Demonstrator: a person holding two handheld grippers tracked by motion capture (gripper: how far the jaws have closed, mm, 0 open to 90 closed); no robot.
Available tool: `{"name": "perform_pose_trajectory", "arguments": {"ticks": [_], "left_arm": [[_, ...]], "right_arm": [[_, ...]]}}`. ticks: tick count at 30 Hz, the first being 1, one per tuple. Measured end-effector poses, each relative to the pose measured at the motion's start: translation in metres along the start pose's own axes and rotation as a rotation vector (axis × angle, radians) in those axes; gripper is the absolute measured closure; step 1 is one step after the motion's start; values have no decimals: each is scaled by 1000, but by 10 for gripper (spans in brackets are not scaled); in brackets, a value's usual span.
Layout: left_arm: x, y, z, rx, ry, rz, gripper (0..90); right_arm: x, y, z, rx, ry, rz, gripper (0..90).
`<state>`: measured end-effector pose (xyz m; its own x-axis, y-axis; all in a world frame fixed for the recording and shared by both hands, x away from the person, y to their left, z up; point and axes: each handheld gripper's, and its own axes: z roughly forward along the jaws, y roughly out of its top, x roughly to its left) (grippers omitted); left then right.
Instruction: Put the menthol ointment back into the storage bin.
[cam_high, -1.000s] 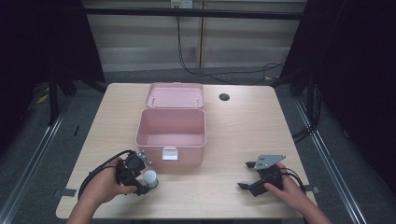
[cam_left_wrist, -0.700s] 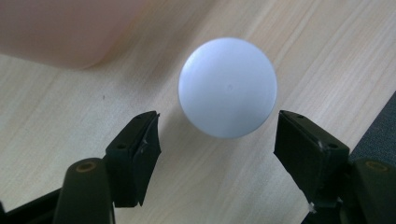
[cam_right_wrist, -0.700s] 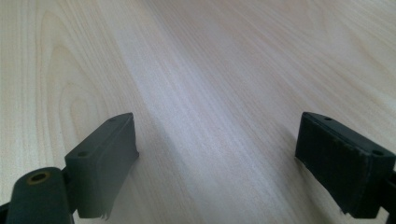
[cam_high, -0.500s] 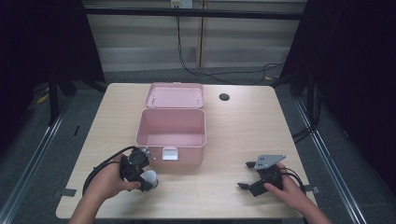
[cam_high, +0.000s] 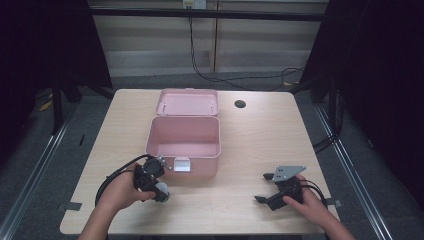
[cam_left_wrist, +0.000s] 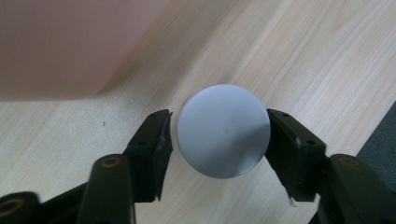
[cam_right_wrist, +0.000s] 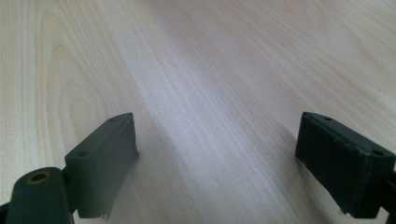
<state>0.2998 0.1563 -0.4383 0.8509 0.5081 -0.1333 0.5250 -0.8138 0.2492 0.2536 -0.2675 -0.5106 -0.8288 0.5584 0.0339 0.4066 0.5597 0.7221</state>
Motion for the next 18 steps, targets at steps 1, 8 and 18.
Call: {"name": "perform_pose_trajectory", "arguments": {"ticks": [1,8,18], "left_arm": [[0,1,-1,5,-2,4,442],[0,3,-4,9,1,-24,499],[-2,3,-24,20,-31,-54,499]], "right_arm": [[0,0,0,0,0,0,122],[0,0,0,0,0,0,122],[0,0,0,0,0,0,122]]}}
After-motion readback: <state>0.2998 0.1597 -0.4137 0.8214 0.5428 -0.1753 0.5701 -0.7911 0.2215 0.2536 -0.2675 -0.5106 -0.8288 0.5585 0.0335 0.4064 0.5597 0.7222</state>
